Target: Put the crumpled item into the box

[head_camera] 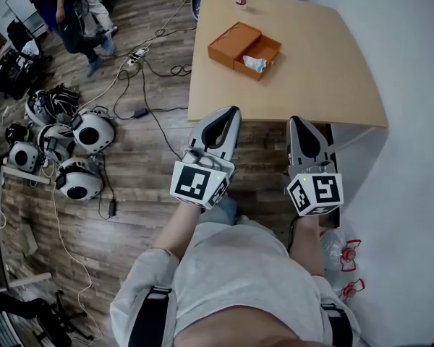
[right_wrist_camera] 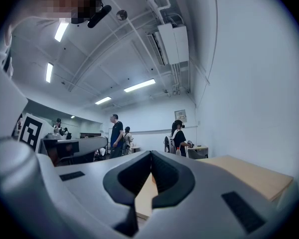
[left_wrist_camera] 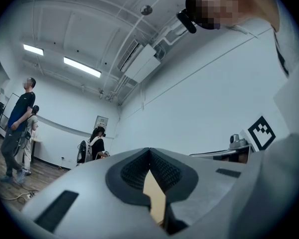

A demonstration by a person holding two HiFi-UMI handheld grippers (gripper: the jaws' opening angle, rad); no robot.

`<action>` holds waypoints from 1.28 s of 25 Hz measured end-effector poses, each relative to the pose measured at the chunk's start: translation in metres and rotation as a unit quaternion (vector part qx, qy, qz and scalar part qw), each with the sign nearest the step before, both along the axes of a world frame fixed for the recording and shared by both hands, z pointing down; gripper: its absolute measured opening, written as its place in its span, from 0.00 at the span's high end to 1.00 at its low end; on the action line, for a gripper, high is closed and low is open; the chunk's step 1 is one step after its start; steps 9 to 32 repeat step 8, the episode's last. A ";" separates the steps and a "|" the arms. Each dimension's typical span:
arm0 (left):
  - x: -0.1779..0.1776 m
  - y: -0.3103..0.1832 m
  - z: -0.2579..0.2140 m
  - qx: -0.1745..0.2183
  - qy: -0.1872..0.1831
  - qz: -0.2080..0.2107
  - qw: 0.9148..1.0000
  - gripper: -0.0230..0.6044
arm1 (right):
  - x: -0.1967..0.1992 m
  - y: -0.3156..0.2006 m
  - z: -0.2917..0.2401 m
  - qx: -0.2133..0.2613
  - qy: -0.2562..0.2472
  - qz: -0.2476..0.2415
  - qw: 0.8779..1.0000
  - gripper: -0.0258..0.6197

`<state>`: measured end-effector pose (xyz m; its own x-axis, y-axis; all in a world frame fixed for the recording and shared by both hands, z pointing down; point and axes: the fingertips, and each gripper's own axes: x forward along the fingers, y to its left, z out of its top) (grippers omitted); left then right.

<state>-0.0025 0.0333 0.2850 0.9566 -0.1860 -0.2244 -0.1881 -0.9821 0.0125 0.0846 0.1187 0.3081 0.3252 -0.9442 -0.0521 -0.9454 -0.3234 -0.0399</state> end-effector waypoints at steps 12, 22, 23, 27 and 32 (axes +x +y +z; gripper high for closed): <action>-0.001 0.004 0.003 0.006 -0.002 0.006 1.000 0.94 | -0.003 0.002 0.002 0.002 -0.001 0.000 1.000 0.94; -0.001 0.004 0.003 0.006 -0.002 0.006 1.000 0.94 | -0.003 0.002 0.002 0.002 -0.001 0.000 1.000 0.94; -0.001 0.004 0.003 0.006 -0.002 0.006 1.000 0.94 | -0.003 0.002 0.002 0.002 -0.001 0.000 1.000 0.94; -0.001 0.004 0.003 0.006 -0.002 0.006 1.000 0.94 | -0.003 0.002 0.002 0.002 -0.001 0.000 1.000 0.94; -0.001 0.004 0.003 0.006 -0.002 0.006 1.000 0.94 | -0.003 0.002 0.002 0.002 -0.001 0.000 1.000 0.94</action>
